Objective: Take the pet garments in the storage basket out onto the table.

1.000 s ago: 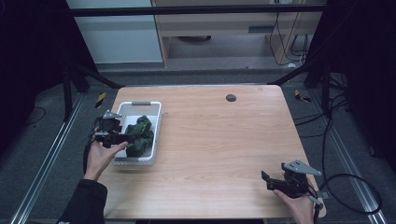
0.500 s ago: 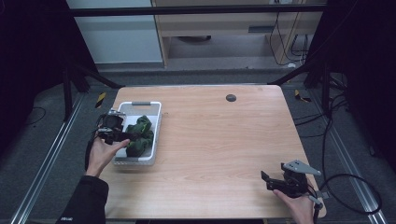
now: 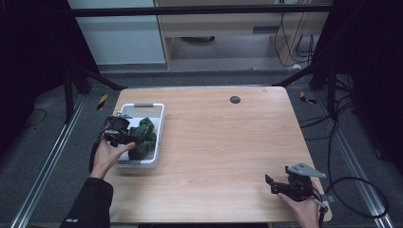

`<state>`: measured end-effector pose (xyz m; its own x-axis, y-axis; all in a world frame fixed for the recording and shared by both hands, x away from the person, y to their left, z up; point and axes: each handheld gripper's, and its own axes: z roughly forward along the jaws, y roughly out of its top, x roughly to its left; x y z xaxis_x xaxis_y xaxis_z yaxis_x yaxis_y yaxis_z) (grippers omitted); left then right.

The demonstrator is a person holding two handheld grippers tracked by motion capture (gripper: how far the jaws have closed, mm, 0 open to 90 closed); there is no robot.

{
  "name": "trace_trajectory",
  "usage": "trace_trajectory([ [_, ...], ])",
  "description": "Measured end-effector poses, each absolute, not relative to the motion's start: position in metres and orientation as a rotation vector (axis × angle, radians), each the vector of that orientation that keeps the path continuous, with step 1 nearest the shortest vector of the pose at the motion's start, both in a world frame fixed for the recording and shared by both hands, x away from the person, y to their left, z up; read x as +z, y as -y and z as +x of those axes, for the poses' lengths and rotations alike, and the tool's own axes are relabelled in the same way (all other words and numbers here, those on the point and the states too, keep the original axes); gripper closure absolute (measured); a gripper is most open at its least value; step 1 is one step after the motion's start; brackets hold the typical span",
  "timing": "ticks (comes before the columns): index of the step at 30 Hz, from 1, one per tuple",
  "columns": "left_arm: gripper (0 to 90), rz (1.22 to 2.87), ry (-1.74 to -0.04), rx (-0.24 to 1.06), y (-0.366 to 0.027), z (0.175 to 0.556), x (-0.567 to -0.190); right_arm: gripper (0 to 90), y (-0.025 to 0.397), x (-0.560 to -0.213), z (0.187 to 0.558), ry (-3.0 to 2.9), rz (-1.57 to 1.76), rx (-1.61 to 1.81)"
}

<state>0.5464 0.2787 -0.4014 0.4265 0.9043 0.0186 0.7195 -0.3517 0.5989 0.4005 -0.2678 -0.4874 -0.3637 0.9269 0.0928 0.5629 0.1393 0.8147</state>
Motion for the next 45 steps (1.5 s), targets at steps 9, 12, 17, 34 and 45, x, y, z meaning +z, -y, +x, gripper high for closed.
trace_trajectory([
  [9, 30.7, 2.206, -1.386, 0.472, -0.277, 0.550, -0.407, 13.1, 0.268, -0.488, 0.401, -1.996, 1.427, 1.108],
  [12, 32.8, 2.211, -1.400, 0.455, -0.276, 0.551, -0.410, 13.0, 0.267, -0.489, 0.401, -2.003, 1.427, 1.109],
  [17, 37.1, 2.237, -1.414, 0.448, -0.277, 0.552, -0.414, 12.8, 0.267, -0.489, 0.402, -2.007, 1.428, 1.106],
  [34, 68.0, 2.289, -1.436, 0.378, -0.275, 0.553, -0.420, 12.2, 0.266, -0.489, 0.402, -2.016, 1.417, 1.104],
  [45, 78.0, 2.299, -1.408, 0.391, -0.275, 0.549, -0.413, 12.1, 0.267, -0.489, 0.402, -2.017, 1.415, 1.104],
])
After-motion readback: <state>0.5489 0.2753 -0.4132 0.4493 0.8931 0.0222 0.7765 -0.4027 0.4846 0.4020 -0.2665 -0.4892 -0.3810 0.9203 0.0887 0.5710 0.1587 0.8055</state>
